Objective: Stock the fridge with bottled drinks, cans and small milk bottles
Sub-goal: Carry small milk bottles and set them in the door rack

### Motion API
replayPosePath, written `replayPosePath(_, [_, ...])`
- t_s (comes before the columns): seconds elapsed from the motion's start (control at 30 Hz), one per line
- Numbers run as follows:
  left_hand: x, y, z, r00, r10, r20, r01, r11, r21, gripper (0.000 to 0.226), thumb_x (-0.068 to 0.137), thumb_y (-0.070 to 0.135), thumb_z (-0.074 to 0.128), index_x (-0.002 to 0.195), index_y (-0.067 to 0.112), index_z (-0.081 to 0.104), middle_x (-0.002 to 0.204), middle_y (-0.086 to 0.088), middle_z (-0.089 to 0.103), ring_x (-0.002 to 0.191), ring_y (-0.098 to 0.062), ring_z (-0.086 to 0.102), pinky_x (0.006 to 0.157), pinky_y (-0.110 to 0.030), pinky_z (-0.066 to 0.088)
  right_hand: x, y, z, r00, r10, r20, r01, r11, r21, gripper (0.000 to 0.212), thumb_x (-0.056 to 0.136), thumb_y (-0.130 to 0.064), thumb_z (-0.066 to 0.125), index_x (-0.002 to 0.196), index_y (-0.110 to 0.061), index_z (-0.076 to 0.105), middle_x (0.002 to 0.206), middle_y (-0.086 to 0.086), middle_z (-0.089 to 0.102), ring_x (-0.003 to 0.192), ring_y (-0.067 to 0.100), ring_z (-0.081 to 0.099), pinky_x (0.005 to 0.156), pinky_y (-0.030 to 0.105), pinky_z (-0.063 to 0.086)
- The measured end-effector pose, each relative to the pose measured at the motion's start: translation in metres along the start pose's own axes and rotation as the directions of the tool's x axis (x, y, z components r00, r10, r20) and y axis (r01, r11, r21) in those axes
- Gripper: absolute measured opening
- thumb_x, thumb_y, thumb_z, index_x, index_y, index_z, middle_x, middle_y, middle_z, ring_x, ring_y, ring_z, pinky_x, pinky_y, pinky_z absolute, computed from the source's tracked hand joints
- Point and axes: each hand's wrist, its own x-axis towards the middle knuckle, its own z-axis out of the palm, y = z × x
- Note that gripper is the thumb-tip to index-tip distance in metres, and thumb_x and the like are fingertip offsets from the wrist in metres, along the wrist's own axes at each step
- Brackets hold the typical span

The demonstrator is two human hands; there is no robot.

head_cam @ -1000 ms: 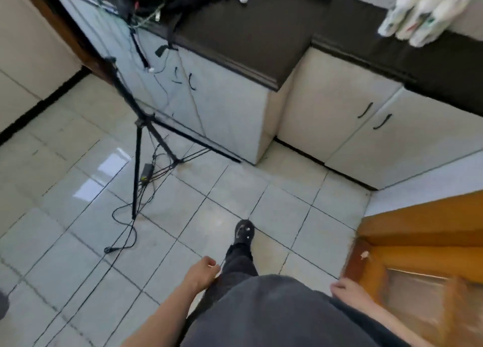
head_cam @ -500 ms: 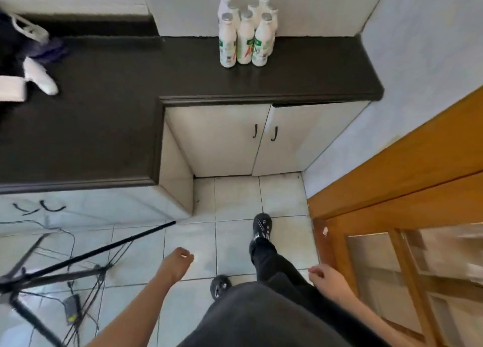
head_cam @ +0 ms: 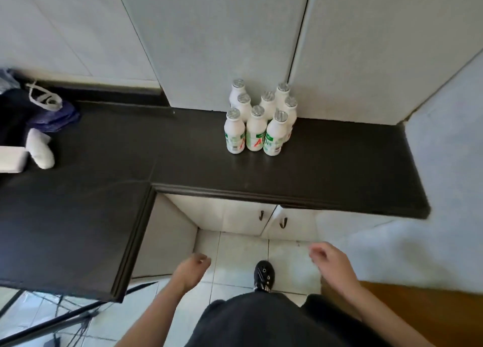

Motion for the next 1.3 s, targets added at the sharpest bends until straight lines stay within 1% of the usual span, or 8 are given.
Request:
replayPosePath(0.2, [0.010,0.097,-0.045,0.941,0.147,-0.305,-0.255,0.899,-0.355,0.009,0.094,0.029,0.052,0.093,0.031,0.061,0.093,0.010,0.067,0.081,-0.003,0.063,0.071,-0.023,0.045,0.060,-0.085,-0.044,0.971,-0.188,-0.145,0.211,0.963,0.166,0.014,0.094,-0.023,0.055,0.101,-0.035,0.059,0.093,-0.022,0.060,0.089,-0.009,0.055,0.068,0.008,0.040])
replayPosePath(0.43, [0.032,0.183,-0.094,0.686,0.276,-0.673,-0.579,0.768,-0.276,0.021,0.093,0.023,0.055,0.112,0.032,0.054,0.110,0.017,0.056,0.098,0.006,0.055,0.076,-0.006,0.042,0.105,-0.165,-0.063,0.868,-0.334,-0.368,0.406,0.904,0.138,0.030,0.090,-0.020,0.058,0.120,-0.022,0.056,0.110,-0.014,0.056,0.092,-0.004,0.057,0.076,0.015,0.046])
replayPosePath(0.53, [0.048,0.209,-0.109,0.634,0.364,-0.682,-0.641,0.742,-0.200,0.036,0.092,0.027,0.057,0.126,0.031,0.044,0.123,0.020,0.044,0.111,0.008,0.047,0.081,-0.009,0.043,0.115,-0.190,-0.068,0.816,-0.390,-0.428,0.458,0.886,0.067,0.036,0.089,-0.025,0.059,0.124,-0.020,0.051,0.115,-0.014,0.051,0.101,-0.001,0.052,0.081,0.020,0.047])
replayPosePath(0.7, [0.073,0.233,-0.126,0.664,0.439,-0.605,-0.648,0.741,-0.174,0.046,0.092,0.030,0.057,0.134,0.025,0.039,0.128,0.021,0.041,0.122,-0.001,0.043,0.099,-0.028,0.041,0.129,-0.211,-0.068,0.795,-0.412,-0.446,0.441,0.896,-0.041,0.044,0.089,-0.031,0.059,0.129,-0.017,0.048,0.122,-0.004,0.055,0.108,0.007,0.053,0.085,0.021,0.046])
replayPosePath(0.8, [0.080,0.234,-0.130,0.638,0.505,-0.582,-0.673,0.732,-0.102,0.033,0.091,0.031,0.057,0.121,0.036,0.045,0.116,0.027,0.047,0.111,0.008,0.046,0.093,-0.026,0.044,0.133,-0.215,-0.064,0.800,-0.391,-0.455,0.416,0.908,-0.050,0.046,0.087,-0.035,0.060,0.128,-0.017,0.050,0.120,-0.004,0.056,0.108,0.008,0.054,0.083,0.022,0.046])
replayPosePath(0.93, [0.086,0.229,-0.133,0.643,0.527,-0.556,-0.681,0.725,-0.100,0.034,0.091,0.034,0.055,0.123,0.025,0.051,0.115,0.014,0.056,0.109,-0.004,0.053,0.093,-0.035,0.048,0.136,-0.217,-0.057,0.786,-0.387,-0.482,0.402,0.912,-0.077,0.045,0.085,-0.046,0.056,0.120,-0.018,0.055,0.110,-0.006,0.057,0.097,0.006,0.055,0.074,0.022,0.047])
replayPosePath(1.07, [0.081,0.220,-0.136,0.609,0.559,-0.562,-0.722,0.685,-0.101,0.025,0.091,0.034,0.055,0.114,0.041,0.049,0.107,0.023,0.056,0.100,0.000,0.055,0.085,-0.028,0.049,0.140,-0.214,-0.055,0.774,-0.407,-0.485,0.423,0.902,-0.081,0.044,0.084,-0.052,0.051,0.113,-0.019,0.057,0.105,-0.007,0.057,0.092,0.005,0.055,0.072,0.026,0.051])
replayPosePath(1.3, [0.053,0.184,-0.130,0.620,0.432,-0.655,-0.696,0.688,-0.205,0.030,0.088,0.044,0.053,0.116,0.034,0.055,0.106,0.024,0.059,0.099,0.000,0.059,0.081,-0.030,0.053,0.119,-0.193,-0.048,0.747,-0.484,-0.456,0.519,0.853,-0.057,0.040,0.086,-0.051,0.047,0.111,-0.020,0.055,0.102,-0.013,0.054,0.092,0.000,0.055,0.073,0.021,0.050])
